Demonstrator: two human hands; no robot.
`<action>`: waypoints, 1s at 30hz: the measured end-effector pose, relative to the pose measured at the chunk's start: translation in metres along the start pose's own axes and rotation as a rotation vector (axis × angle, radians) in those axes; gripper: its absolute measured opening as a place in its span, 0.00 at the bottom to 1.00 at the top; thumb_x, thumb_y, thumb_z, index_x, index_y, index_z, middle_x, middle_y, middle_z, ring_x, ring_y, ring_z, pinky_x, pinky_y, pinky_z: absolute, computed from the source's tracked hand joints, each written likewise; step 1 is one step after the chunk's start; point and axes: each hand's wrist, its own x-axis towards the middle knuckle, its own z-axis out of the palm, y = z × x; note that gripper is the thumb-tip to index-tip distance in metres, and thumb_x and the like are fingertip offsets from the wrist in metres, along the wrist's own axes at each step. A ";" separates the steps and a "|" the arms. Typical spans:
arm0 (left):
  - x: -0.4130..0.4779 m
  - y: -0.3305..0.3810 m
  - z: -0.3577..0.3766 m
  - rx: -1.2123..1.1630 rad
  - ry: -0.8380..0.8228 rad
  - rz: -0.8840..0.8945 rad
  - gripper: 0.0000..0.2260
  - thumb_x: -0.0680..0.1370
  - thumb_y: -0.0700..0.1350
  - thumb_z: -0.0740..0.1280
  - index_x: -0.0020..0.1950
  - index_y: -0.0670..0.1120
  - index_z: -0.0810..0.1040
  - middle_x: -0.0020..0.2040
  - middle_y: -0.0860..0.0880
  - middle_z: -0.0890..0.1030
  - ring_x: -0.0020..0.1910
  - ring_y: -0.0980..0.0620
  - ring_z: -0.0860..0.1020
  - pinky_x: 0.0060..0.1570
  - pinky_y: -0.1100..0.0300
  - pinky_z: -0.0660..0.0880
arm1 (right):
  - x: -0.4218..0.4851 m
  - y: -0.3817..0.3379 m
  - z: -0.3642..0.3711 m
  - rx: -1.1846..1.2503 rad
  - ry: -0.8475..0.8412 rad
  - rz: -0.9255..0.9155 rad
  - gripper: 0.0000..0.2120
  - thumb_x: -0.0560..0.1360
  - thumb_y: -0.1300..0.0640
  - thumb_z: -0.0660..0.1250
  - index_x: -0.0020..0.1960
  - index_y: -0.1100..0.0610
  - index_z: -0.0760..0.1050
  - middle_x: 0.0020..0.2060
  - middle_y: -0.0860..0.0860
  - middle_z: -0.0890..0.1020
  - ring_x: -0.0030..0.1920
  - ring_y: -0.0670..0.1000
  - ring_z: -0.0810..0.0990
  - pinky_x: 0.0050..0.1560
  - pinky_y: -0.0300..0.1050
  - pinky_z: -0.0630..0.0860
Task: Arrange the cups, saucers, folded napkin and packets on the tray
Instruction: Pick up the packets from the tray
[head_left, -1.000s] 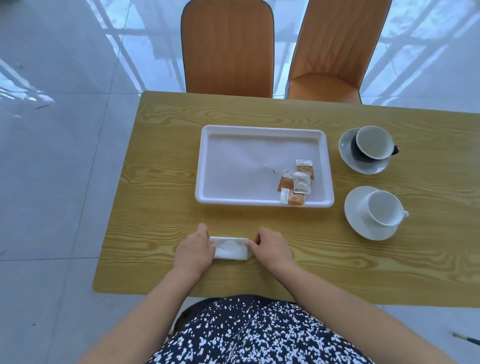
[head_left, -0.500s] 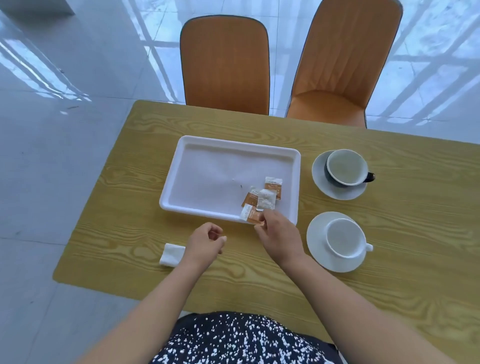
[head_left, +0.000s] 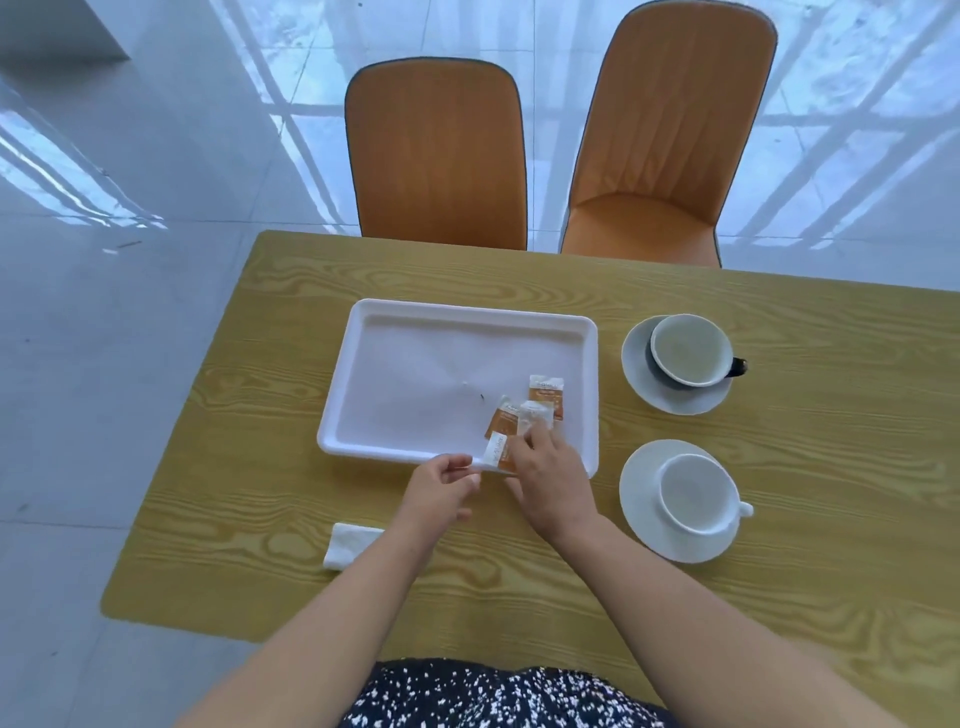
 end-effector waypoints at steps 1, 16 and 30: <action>0.001 -0.001 -0.001 -0.003 -0.014 -0.003 0.09 0.78 0.39 0.69 0.55 0.50 0.78 0.57 0.45 0.83 0.56 0.46 0.82 0.42 0.56 0.80 | -0.002 -0.001 0.001 -0.012 -0.003 0.015 0.12 0.77 0.54 0.66 0.59 0.55 0.74 0.60 0.53 0.73 0.58 0.56 0.72 0.52 0.50 0.74; 0.004 0.009 0.008 -0.344 -0.248 -0.098 0.15 0.77 0.44 0.71 0.62 0.40 0.78 0.54 0.43 0.85 0.50 0.47 0.84 0.51 0.51 0.80 | -0.013 -0.012 -0.028 1.212 -0.014 0.431 0.06 0.77 0.62 0.69 0.42 0.60 0.81 0.34 0.53 0.81 0.36 0.50 0.78 0.40 0.50 0.76; 0.006 0.020 0.001 -0.598 -0.264 -0.177 0.11 0.82 0.36 0.60 0.61 0.35 0.77 0.54 0.36 0.84 0.50 0.43 0.85 0.45 0.53 0.83 | 0.017 0.007 -0.022 0.583 0.021 0.442 0.09 0.74 0.49 0.69 0.42 0.52 0.72 0.36 0.45 0.78 0.39 0.49 0.77 0.39 0.46 0.73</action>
